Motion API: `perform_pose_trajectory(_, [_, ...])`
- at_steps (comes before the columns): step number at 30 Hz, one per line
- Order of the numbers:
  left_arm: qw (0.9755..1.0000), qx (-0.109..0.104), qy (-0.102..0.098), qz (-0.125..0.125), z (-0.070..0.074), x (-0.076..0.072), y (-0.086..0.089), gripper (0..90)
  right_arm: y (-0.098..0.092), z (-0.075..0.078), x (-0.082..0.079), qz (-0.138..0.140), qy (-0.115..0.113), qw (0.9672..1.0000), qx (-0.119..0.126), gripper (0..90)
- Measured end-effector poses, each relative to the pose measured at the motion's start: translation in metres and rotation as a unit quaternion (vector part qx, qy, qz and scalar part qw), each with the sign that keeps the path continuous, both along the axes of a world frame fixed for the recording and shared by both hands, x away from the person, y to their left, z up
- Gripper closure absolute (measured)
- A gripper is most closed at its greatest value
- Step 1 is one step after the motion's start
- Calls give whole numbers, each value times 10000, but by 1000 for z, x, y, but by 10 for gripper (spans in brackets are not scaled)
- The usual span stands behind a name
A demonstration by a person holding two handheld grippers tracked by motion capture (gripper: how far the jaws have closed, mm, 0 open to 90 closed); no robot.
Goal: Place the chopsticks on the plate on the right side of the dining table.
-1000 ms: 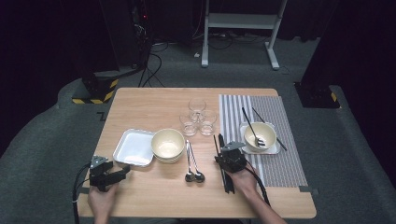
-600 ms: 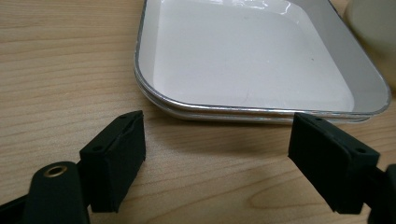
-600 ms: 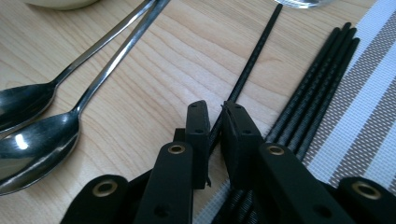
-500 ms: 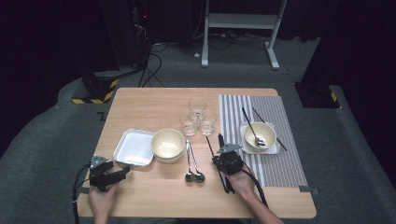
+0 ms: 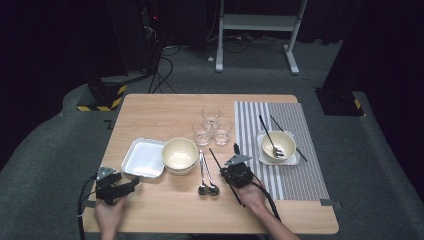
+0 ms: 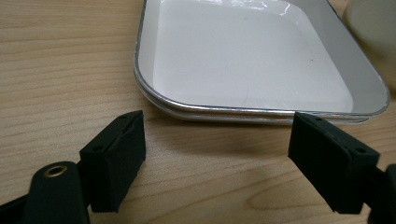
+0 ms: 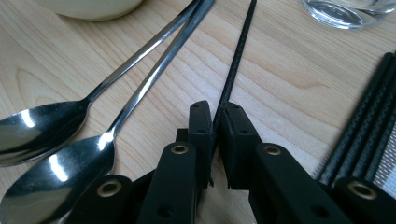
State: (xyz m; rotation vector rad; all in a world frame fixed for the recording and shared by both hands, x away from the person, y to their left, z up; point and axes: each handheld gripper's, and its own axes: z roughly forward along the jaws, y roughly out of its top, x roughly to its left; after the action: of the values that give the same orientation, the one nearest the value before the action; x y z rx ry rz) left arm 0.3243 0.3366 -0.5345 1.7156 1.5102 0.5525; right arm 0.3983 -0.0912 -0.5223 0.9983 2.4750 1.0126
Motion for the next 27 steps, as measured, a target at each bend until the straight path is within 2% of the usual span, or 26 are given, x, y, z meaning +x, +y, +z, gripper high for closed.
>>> perform_pose_trajectory(3, [10000,60,3,-27,0,0,-1,190,2,0,0,-4,-15,10000,27,829])
perform_pose_trajectory(7, [10000,-21,-5,-22,0,0,0,191,8,0,2,-10,7,10000,39,832])
perform_pose_trajectory(10, [10000,54,4,-35,0,0,-1,190,11,0,3,-3,41,10000,27,834])
perform_pose_trajectory(21, [10000,17,0,-33,0,-1,-1,191,15,1,9,75,65,9999,-19,839])
perform_pose_trajectory(27, [10000,-10,-2,-44,0,-1,0,190,18,3,14,48,155,9999,-45,840])
